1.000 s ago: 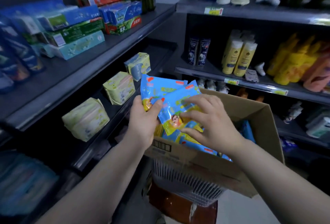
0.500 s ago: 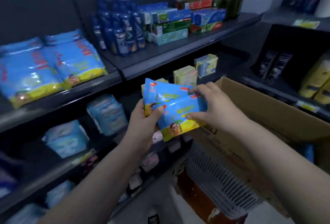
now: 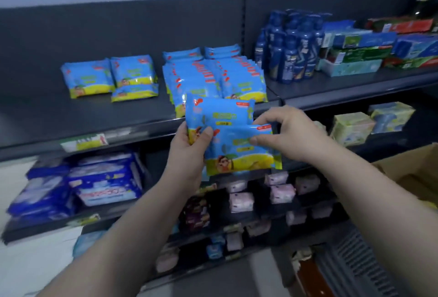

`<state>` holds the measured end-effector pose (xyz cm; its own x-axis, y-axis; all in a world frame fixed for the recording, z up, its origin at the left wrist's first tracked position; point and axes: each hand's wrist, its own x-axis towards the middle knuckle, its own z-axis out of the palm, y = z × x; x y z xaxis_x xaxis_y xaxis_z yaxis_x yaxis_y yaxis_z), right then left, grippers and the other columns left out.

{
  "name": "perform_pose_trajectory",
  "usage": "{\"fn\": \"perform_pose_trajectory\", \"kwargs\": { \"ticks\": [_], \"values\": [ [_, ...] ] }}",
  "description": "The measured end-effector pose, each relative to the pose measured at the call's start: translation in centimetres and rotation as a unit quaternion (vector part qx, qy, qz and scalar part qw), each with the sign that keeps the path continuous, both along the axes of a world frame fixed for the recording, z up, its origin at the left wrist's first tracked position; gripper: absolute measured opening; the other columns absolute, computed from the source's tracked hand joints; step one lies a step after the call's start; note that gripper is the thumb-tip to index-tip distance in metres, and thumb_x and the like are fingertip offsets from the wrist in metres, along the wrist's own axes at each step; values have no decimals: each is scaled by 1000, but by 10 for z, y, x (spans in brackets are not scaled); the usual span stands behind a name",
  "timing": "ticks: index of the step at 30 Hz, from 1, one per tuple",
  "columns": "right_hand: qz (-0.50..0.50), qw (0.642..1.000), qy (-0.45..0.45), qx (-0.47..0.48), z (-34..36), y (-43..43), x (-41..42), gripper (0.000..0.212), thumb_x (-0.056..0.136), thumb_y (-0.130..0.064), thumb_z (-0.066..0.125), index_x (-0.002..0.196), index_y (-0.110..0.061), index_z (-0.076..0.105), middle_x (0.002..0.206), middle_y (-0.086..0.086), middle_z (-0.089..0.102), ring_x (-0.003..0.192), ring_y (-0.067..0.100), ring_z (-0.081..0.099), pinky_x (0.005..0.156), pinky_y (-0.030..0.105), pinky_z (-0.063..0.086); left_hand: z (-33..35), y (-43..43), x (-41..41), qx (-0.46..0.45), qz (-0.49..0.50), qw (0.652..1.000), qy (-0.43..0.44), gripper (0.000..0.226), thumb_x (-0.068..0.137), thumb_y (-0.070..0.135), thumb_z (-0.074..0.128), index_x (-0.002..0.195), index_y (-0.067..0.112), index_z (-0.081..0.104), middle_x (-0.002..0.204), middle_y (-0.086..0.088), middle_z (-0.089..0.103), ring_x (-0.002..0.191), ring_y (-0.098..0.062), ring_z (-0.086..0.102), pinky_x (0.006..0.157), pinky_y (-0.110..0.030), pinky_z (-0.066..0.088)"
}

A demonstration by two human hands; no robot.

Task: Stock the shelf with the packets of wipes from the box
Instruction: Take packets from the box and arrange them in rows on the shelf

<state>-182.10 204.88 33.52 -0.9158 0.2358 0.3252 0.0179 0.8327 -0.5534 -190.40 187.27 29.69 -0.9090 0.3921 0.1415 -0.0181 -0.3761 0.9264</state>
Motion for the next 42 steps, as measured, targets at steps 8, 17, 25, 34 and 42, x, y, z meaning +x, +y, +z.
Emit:
{"fn": "perform_pose_trajectory", "kwargs": {
  "ticks": [8, 17, 25, 34, 42],
  "values": [
    [1, 995, 58, -79, 24, -86, -121, 23, 72, -22, 79, 85, -23, 60, 83, 7, 62, 78, 23, 55, 65, 20, 39, 19, -129, -135, -20, 124, 992, 24, 17, 100, 16, 38, 108, 23, 52, 98, -1, 62, 86, -19, 55, 73, -33, 43],
    [16, 993, 80, -82, 41, -160, -225, 25, 75, -17, 78, 74, -30, 56, 79, 4, 54, 68, 18, 46, 53, 18, 36, 29, -244, -252, -123, 211, 965, 95, 11, 95, 4, 50, 104, 11, 52, 85, 0, 62, 63, -9, 52, 52, -18, 44],
    [-25, 997, 39, -60, 35, -175, -312, 21, 77, -17, 76, 93, -18, 62, 79, -1, 52, 61, 9, 46, 53, 17, 33, 31, -278, -330, -193, 200, 957, 84, 12, 93, 5, 52, 103, 12, 52, 87, 0, 60, 66, -11, 54, 53, -19, 47],
    [-20, 999, -45, 13, 13, -156, -374, 21, 78, -14, 74, 91, -18, 59, 96, 5, 61, 87, 19, 58, 81, 33, 49, 22, -270, -372, -290, 151, 943, 58, 14, 90, 7, 59, 97, 20, 55, 108, -8, 66, 94, -23, 64, 86, -37, 55],
    [-51, 988, -30, 145, 7, -148, -411, 20, 85, -18, 62, 105, -15, 58, 110, 5, 54, 99, 28, 55, 79, 38, 46, 22, -252, -408, -418, 157, 890, 90, 35, 85, 13, 68, 118, 16, 57, 113, 0, 66, 100, -16, 63, 88, -33, 51]
  ]
}}
